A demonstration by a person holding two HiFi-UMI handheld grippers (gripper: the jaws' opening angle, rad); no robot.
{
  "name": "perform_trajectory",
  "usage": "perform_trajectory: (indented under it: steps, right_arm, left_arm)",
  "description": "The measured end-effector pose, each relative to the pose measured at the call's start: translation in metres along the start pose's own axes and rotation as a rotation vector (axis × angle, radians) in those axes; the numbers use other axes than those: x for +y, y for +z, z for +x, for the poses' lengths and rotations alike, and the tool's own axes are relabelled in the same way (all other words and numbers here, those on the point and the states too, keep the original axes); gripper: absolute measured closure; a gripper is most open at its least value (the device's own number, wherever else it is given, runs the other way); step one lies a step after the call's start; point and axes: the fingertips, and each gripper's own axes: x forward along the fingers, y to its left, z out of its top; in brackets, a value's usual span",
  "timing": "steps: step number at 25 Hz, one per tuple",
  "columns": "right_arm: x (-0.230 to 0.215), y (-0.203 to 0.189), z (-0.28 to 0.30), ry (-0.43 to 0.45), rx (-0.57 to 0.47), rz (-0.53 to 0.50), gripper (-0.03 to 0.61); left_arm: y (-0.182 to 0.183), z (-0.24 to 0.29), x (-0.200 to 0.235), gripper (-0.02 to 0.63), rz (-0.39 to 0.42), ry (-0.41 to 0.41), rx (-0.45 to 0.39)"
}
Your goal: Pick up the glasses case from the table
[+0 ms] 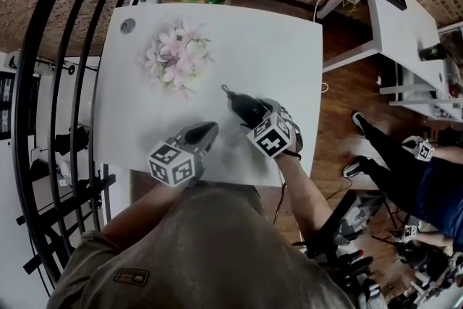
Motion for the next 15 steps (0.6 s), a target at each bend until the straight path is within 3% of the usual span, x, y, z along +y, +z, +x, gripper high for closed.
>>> perform_trajectory:
  steps: [9,15]
  right_arm:
    - [0.001,-0.002,0.005,0.021,0.042,0.003,0.206]
    - [0.001,0.011,-0.007,-0.031,-0.058,0.035,0.209]
  left_arm:
    - [0.001,-0.004,0.005,0.614,0.001,0.014,0.002]
    - [0.003,-0.008,0.003,0.614,0.019,0.003,0.002]
